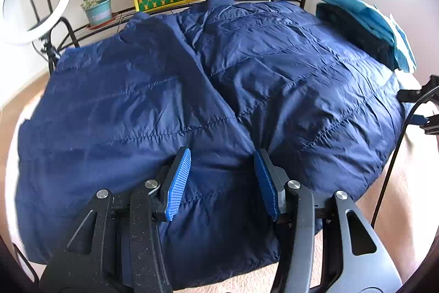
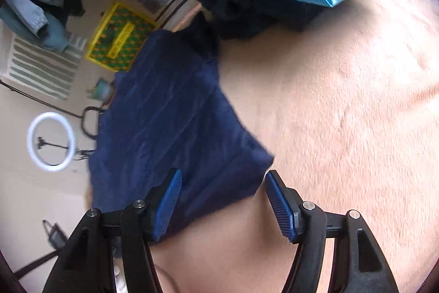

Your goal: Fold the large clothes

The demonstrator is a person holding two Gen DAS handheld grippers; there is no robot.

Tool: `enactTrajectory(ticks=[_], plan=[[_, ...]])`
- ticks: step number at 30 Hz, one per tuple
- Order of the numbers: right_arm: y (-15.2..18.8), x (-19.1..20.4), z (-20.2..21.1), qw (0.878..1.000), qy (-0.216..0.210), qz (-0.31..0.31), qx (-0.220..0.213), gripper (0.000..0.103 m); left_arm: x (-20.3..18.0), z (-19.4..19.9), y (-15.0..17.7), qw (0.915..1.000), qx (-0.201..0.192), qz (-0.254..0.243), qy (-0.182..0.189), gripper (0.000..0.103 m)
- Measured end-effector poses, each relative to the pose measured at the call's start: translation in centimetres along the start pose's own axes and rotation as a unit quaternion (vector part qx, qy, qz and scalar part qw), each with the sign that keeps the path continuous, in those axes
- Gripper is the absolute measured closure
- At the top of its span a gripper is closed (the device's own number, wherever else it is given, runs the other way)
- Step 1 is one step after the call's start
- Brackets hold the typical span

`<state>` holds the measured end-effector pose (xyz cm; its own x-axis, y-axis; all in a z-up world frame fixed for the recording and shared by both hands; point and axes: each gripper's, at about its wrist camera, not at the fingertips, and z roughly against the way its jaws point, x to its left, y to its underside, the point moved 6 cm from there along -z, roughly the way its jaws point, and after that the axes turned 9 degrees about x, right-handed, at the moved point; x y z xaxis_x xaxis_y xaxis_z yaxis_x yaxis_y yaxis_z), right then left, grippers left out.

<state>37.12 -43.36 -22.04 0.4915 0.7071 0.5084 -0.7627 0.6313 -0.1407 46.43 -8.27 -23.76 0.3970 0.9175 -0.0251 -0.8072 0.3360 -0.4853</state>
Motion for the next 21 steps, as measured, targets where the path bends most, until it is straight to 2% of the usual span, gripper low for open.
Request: enactTrajectory(ticks=[2, 4, 6, 9, 14, 17, 21], plan=[[-0.6, 0.2, -0.2, 1.000, 0.002, -0.002, -0.013, 0.040, 0.0, 0.0, 0.0, 1.0000, -0.004, 0.003, 0.002, 0.053], [-1.3, 0.4, 0.0, 1.000, -0.014, -0.011, -0.023, 0.049, 0.0, 0.2, 0.0, 1.0000, -0.004, -0.002, 0.003, 0.053], [-1.4, 0.6, 0.0, 0.999, -0.030, -0.014, -0.020, 0.073, 0.4, 0.9, 0.1, 0.9999, -0.007, 0.011, 0.007, 0.053], [-1.6, 1.8, 1.3, 0.999, -0.034, 0.009, -0.033, 0.091, 1.2, 2.4, 0.5, 0.9992, -0.013, 0.030, 0.024, 0.053], [-1.4, 6.2, 5.2, 0.992, -0.029, 0.095, -0.078, 0.096, 4.1, 6.7, 1.5, 0.9958, -0.036, 0.074, 0.041, 0.053], [-0.5, 9.8, 6.7, 0.981, -0.006, 0.164, -0.101, 0.096, 6.4, 9.5, 2.7, 0.9922, -0.050, 0.105, 0.045, 0.053], [1.6, 14.5, 8.1, 0.963, 0.015, 0.241, -0.122, 0.097, 10.8, 13.9, 5.6, 0.9823, -0.078, 0.164, 0.046, 0.053]])
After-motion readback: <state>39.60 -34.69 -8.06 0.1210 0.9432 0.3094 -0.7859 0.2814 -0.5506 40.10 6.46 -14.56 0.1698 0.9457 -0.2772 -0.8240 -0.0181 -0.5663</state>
